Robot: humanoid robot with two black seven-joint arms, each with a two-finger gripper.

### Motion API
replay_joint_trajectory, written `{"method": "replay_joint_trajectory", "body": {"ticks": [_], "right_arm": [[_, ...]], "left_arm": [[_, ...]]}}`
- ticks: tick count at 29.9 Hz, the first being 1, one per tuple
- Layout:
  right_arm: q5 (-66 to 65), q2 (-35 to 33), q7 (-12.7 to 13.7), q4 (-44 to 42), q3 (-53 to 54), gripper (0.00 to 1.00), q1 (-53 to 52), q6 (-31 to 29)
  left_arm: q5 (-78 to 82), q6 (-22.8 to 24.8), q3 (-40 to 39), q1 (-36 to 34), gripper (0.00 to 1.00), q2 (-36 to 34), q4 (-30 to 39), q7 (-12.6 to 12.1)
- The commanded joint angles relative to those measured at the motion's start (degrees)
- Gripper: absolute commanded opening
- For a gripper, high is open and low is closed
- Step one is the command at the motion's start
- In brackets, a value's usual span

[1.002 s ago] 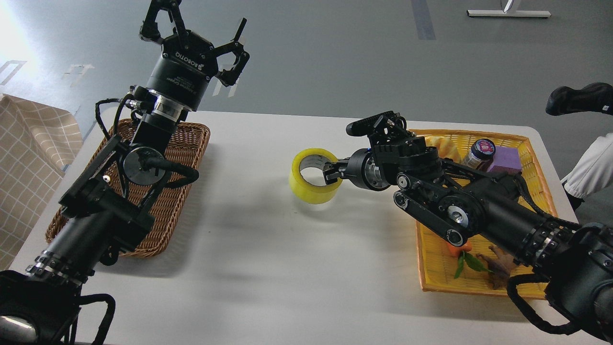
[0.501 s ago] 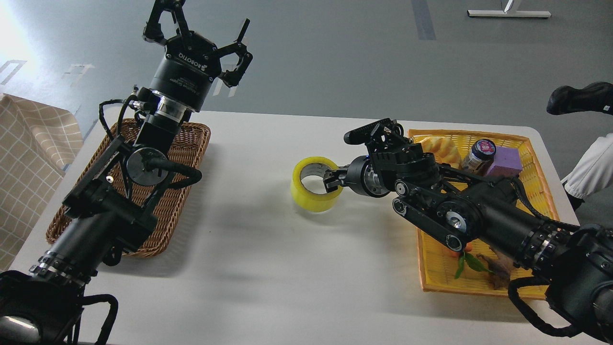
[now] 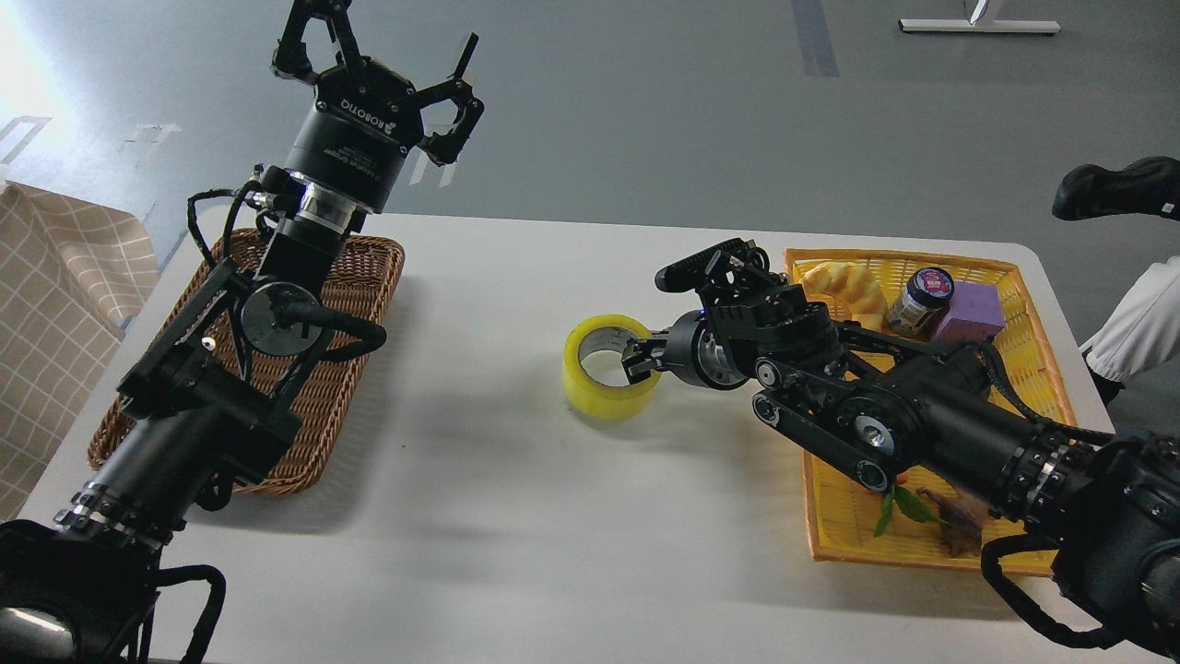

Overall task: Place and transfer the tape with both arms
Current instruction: 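Lower the tape roll onto the table and open the right gripper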

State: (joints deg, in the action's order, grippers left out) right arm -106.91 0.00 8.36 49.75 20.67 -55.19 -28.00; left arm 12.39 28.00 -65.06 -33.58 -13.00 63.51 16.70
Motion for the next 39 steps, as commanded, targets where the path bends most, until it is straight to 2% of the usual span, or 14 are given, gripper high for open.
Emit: {"method": "replay_joint_trajectory", "body": {"ticks": [1, 23, 27, 28, 29, 31, 33, 37, 38, 39], "right_arm": [[0.03, 0.0, -0.01, 0.08, 0.07, 0.0, 0.08, 0.0], [0.03, 0.0, -0.01, -0.36, -0.19, 0.0, 0.61, 0.0], [0.03, 0.0, -0.01, -0.27, -0.02, 0.1, 0.78, 0.0], [0.03, 0.0, -0.01, -0.27, 0.07, 0.15, 0.78, 0.0], [0.03, 0.0, -0.01, -0.27, 0.07, 0.25, 0.78, 0.0], [0.12, 0.0, -0.01, -0.18, 0.16, 0.29, 0.87, 0.0], [0.12, 0.0, -0.01, -0.27, 0.16, 0.44, 0.96, 0.0], [0.21, 0.0, -0.01, -0.18, 0.25, 0.49, 1.05, 0.0], [0.3, 0.0, -0.01, -0.18, 0.33, 0.54, 1.14, 0.0], [0.3, 0.0, -0.01, -0.1, 0.33, 0.56, 1.05, 0.0]], "left_arm": [[0.0, 0.0, -0.06, 0.0, 0.98, 0.0, -0.05, 0.0], [-0.09, 0.0, -0.06, 0.0, 0.98, 0.08, 0.03, 0.0], [-0.09, 0.0, -0.06, 0.0, 0.98, 0.17, -0.05, 0.0], [0.0, 0.0, -0.06, 0.0, 0.98, 0.17, -0.05, 0.0], [0.0, 0.0, -0.06, 0.0, 0.98, 0.17, 0.03, 0.0], [-0.09, 0.0, -0.06, 0.0, 0.98, 0.17, -0.05, 0.09], [-0.09, 0.0, -0.06, 0.0, 0.98, 0.09, -0.05, 0.0], [0.0, 0.0, -0.06, 0.0, 0.98, 0.08, 0.03, 0.0], [0.0, 0.0, -0.06, 0.0, 0.98, 0.08, 0.03, 0.0], [0.0, 0.0, -0.06, 0.09, 0.98, 0.08, 0.03, 0.0]]}}
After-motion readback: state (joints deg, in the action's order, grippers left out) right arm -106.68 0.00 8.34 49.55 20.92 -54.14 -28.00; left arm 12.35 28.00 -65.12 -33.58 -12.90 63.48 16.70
